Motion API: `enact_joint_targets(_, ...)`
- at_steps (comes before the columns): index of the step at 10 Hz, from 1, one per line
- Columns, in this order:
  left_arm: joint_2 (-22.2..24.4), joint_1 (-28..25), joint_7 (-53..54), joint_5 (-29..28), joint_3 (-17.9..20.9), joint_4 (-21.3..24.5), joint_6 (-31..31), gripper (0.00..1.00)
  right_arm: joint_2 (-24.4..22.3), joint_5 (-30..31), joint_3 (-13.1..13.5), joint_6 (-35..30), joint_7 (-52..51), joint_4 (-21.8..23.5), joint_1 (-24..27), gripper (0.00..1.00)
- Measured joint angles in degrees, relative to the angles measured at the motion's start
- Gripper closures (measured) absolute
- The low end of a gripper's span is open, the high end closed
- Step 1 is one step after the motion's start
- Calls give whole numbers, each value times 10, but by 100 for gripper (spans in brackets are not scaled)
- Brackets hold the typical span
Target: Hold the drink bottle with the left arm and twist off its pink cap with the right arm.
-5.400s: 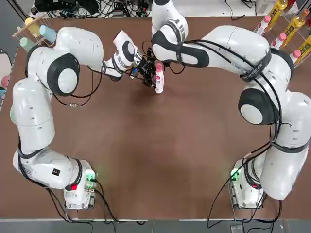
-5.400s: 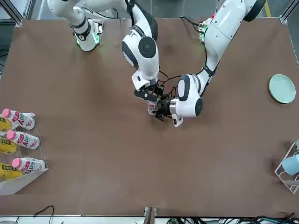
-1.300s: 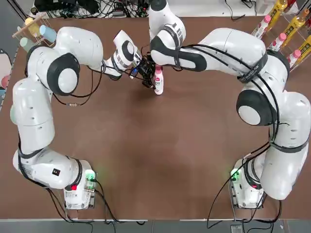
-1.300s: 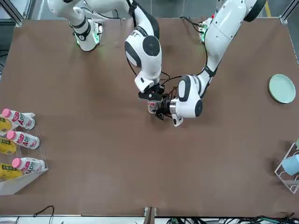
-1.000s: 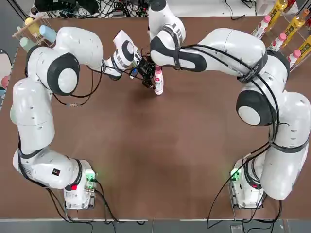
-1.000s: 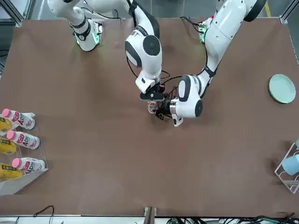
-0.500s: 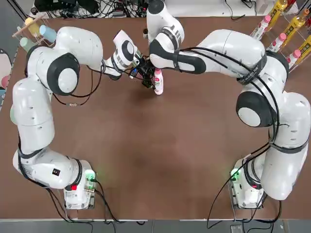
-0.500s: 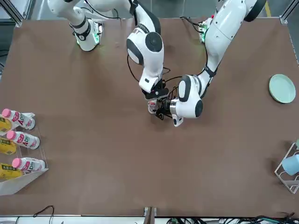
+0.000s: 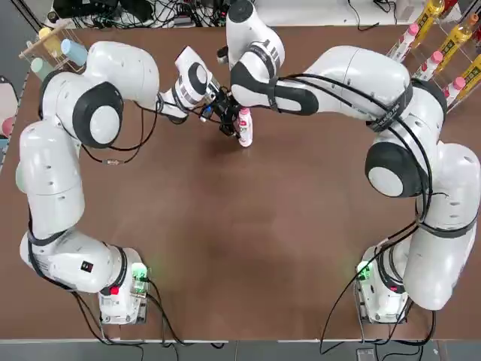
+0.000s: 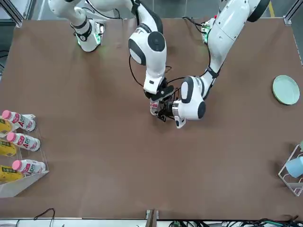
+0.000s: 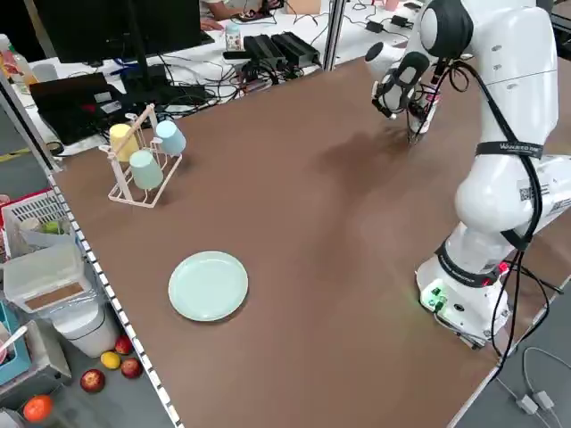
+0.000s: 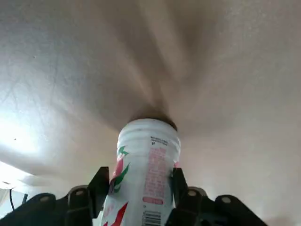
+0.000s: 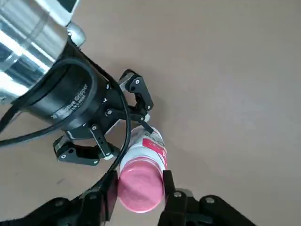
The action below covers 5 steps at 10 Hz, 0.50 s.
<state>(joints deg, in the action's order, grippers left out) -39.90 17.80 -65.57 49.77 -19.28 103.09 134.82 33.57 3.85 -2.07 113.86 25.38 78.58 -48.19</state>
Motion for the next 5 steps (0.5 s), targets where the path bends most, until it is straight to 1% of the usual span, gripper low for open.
enact_joint_targets(2,0,0,-1,0,0,0,0,40,0,3,0,0,-27,0,0,57)
enact_joint_targets(5,0,0,-4,0,0,-1,0,40,0,8,0,1,-36,0,0,57)
